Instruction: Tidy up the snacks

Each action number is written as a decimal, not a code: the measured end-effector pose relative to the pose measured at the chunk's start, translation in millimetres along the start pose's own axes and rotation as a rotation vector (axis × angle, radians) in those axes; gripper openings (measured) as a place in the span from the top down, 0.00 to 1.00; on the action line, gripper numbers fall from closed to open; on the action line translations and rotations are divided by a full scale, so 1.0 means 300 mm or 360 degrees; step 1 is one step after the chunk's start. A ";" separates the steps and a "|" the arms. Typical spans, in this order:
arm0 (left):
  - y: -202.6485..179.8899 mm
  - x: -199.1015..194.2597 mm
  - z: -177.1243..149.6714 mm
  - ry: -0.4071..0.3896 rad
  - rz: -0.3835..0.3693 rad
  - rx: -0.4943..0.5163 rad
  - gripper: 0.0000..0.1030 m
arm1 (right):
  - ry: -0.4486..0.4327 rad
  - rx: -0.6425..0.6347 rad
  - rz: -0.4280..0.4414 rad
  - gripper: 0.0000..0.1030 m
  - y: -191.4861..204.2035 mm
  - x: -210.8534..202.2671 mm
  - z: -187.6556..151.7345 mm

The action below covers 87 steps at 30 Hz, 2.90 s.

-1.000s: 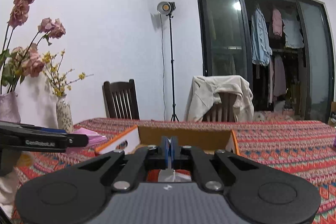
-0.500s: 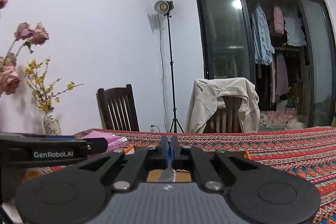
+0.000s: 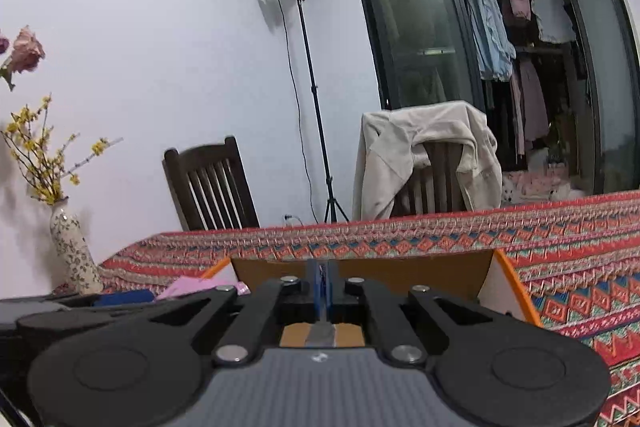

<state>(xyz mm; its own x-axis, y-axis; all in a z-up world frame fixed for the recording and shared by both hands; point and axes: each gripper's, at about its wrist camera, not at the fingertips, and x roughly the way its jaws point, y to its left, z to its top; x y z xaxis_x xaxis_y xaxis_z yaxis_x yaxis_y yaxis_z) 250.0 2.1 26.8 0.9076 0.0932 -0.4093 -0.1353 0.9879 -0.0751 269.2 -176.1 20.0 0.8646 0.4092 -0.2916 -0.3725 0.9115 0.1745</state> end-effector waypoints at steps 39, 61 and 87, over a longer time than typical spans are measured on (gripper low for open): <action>0.078 -0.438 -0.080 -0.0171 0.0063 -0.0059 0.00 | 0.0046 -0.0077 0.0010 0.00 0.001 -0.466 -0.101; 0.155 -0.585 -0.343 0.0109 0.0037 0.0004 0.00 | 0.0340 -0.0091 0.0073 0.00 0.080 -0.644 -0.345; 0.272 -0.752 -0.470 0.0230 0.0093 -0.0054 0.00 | 0.0501 -0.0411 0.0251 0.38 0.305 -0.706 -0.520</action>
<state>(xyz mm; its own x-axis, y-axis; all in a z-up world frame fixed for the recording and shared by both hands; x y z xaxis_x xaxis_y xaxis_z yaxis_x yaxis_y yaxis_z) -21.7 44.1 -15.2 0.8313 0.1292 -0.5406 -0.2018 0.9764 -0.0770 -0.6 -172.9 -48.9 0.6602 0.5009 -0.5596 -0.5988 0.8009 0.0105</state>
